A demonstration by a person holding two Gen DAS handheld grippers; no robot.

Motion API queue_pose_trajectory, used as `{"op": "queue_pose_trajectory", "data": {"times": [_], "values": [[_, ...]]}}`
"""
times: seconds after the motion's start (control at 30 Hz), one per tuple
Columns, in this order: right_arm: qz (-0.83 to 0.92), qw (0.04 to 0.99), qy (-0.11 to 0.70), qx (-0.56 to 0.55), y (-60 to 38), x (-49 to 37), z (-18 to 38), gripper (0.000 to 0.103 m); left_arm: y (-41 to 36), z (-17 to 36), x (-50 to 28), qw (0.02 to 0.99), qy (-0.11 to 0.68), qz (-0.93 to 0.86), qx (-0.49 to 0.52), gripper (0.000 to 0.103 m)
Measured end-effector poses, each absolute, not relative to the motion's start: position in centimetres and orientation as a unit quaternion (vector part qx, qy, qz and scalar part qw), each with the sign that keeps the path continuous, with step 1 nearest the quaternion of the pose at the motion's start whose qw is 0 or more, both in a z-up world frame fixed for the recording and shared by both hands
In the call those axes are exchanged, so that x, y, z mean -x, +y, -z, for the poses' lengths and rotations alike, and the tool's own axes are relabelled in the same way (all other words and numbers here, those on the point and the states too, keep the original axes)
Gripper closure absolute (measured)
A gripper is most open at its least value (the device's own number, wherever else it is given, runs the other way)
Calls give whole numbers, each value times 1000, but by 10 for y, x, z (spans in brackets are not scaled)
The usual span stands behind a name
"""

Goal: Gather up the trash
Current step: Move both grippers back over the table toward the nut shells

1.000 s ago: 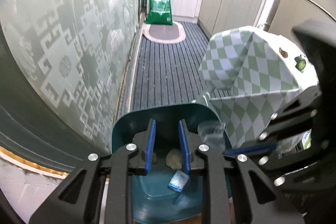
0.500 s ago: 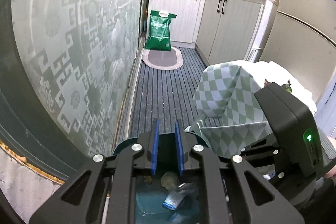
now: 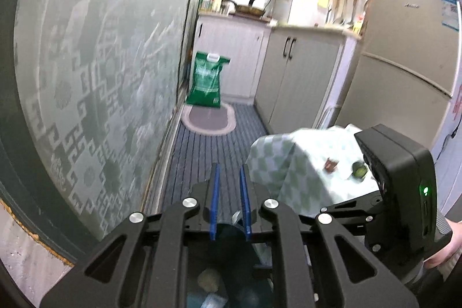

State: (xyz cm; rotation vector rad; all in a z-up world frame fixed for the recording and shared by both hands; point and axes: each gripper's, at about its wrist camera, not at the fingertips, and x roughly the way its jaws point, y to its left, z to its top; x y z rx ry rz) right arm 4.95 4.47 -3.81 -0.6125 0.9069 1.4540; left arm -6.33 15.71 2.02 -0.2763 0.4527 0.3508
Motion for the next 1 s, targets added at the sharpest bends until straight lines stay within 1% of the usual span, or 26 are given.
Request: {"op": "queue_pose_trajectory", "data": {"times": [0.1,0.2,0.33,0.37,0.5,0.57,0.73,0.87,1.0], "values": [[-624,648,358,249,32,-57,20,66,150,-27,60,955,205,-165,139,88],[-607,682,330,241,20,-68,4,66,144,-30,51,957,204,-156,138,87],[-587,712,315,223,0,-89,-14,65,134,-28,36,958,212,-142,131,83],[-579,721,313,218,-7,-95,-17,63,131,-27,34,958,215,-139,129,79],[-555,747,307,200,-32,-119,-28,63,121,-23,16,958,230,-124,118,77],[-544,758,305,192,-45,-127,-32,63,114,-23,6,960,233,-115,105,73],[-519,780,302,174,-76,-143,-42,63,100,-22,-16,965,236,-83,71,71],[-508,790,302,163,-99,-153,-47,63,85,-16,-40,965,257,-49,30,69],[-502,795,303,156,-115,-159,-48,63,71,-3,-60,959,282,-18,3,64]]}}
